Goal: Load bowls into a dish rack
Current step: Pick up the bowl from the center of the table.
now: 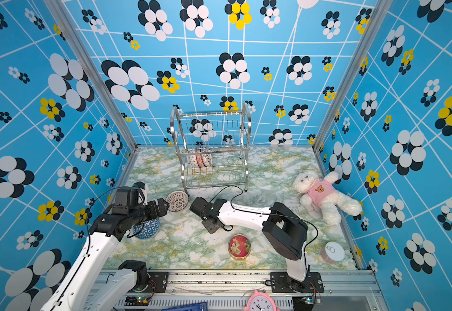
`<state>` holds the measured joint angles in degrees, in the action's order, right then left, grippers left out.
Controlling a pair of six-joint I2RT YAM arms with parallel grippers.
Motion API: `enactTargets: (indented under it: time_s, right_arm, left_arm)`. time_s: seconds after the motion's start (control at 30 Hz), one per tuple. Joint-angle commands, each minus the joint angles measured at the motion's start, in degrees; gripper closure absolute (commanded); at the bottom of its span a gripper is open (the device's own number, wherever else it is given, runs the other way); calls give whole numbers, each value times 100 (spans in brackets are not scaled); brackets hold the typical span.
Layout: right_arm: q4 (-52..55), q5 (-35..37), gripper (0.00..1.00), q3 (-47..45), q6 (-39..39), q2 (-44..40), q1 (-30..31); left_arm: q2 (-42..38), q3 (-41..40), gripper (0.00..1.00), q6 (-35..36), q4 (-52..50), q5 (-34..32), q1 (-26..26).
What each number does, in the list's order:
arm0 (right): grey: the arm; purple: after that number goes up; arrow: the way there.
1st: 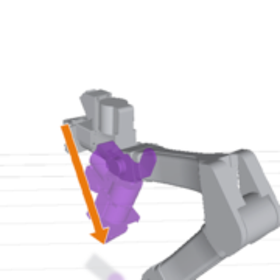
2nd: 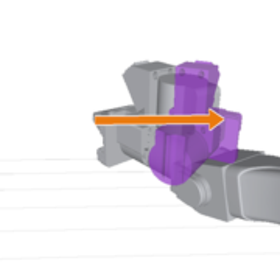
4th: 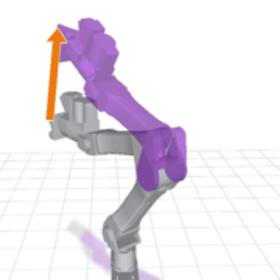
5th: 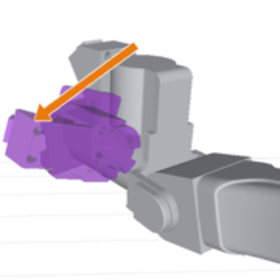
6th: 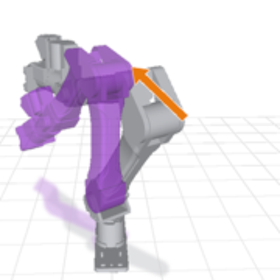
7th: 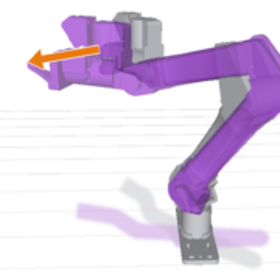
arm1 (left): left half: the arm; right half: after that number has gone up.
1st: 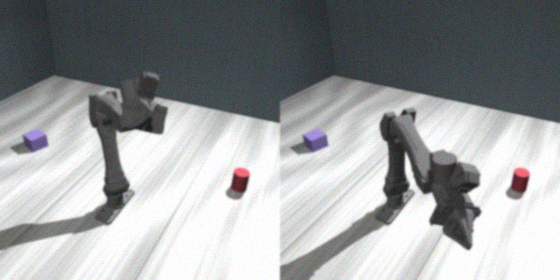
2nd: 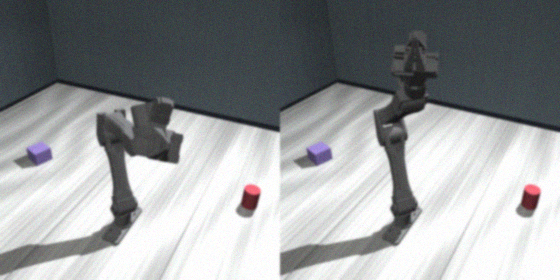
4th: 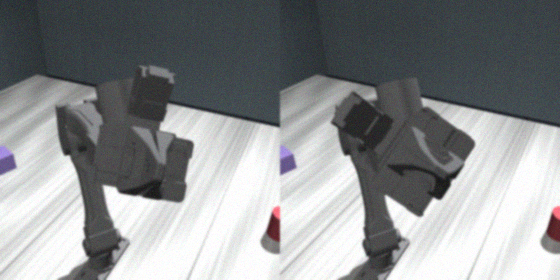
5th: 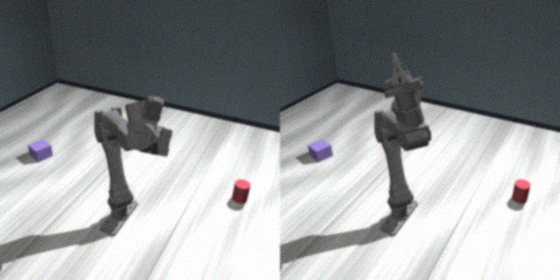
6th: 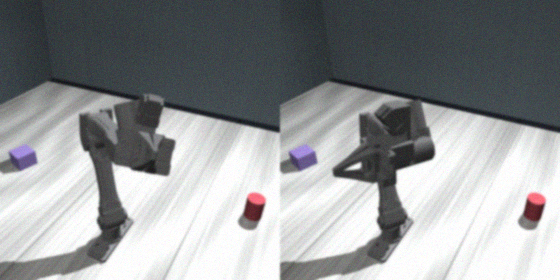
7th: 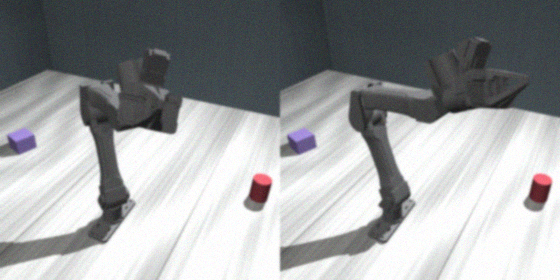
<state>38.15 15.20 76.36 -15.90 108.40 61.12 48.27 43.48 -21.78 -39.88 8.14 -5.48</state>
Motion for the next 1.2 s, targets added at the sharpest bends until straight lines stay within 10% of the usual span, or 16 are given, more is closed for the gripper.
enactTargets:
  time_s: [0.0, 1.17]
  right_arm:
    - [186, 135, 85, 135, -47, -142, 40]
    - [-1817, -582, 100, -967, -148, -2107, 6]
  left_arm:
    - [6, 12, 1, 53, -99, 83, 47]
    - [-538, -459, 1, 494, 466, 974, -1131]
